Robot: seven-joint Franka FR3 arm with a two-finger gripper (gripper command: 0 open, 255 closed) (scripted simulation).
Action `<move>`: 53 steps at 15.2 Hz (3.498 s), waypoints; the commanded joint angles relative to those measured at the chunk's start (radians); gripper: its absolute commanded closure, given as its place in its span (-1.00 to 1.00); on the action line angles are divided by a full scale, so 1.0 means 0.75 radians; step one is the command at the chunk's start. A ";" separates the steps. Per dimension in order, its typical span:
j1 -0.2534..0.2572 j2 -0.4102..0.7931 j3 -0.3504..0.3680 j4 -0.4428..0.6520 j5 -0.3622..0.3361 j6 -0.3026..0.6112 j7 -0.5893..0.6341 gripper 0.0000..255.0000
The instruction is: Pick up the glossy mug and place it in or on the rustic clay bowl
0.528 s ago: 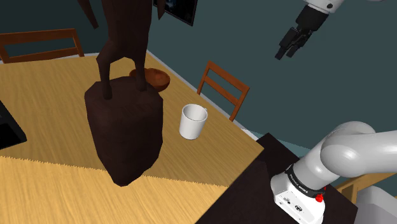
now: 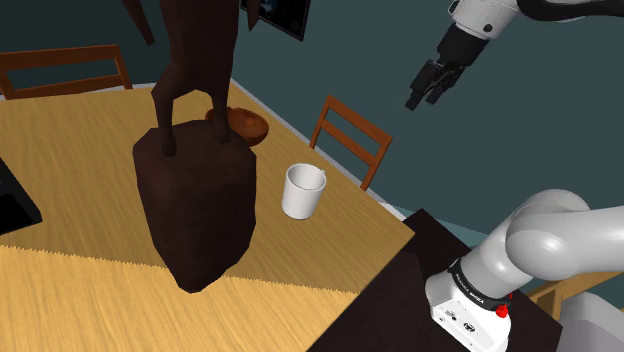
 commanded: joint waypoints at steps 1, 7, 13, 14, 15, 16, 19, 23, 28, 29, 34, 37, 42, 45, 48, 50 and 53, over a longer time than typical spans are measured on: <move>0.019 0.004 0.055 -0.024 0.026 0.038 0.057 -1.00; 0.077 0.075 0.240 -0.077 0.102 0.188 0.239 -1.00; 0.110 0.216 0.437 -0.068 0.142 0.346 0.430 -1.00; 0.111 0.245 0.471 -0.060 0.143 0.372 0.464 -1.00; 0.111 0.277 0.506 -0.051 0.141 0.398 0.498 -1.00; 0.110 0.310 0.541 -0.040 0.138 0.423 0.533 -1.00; 0.096 0.419 0.651 0.004 0.111 0.496 0.646 -1.00; 0.057 0.590 0.806 0.085 0.023 0.581 0.820 -1.00; 0.017 0.733 0.909 0.129 -0.087 0.656 0.958 -1.00; 0.012 0.746 0.914 0.121 -0.098 0.674 0.966 -1.00; -0.011 0.810 0.935 0.088 -0.158 0.754 1.009 -1.00; -0.011 0.810 0.935 0.088 -0.158 0.754 1.009 -1.00; -0.011 0.810 0.935 0.088 -0.158 0.754 1.009 1.00; -0.011 0.810 0.935 0.088 -0.158 0.754 1.009 1.00; -0.011 0.810 0.935 0.088 -0.158 0.754 1.009 1.00; -0.011 0.810 0.935 0.088 -0.158 0.754 1.009 1.00; -0.005 0.786 0.924 0.106 -0.134 0.719 0.986 1.00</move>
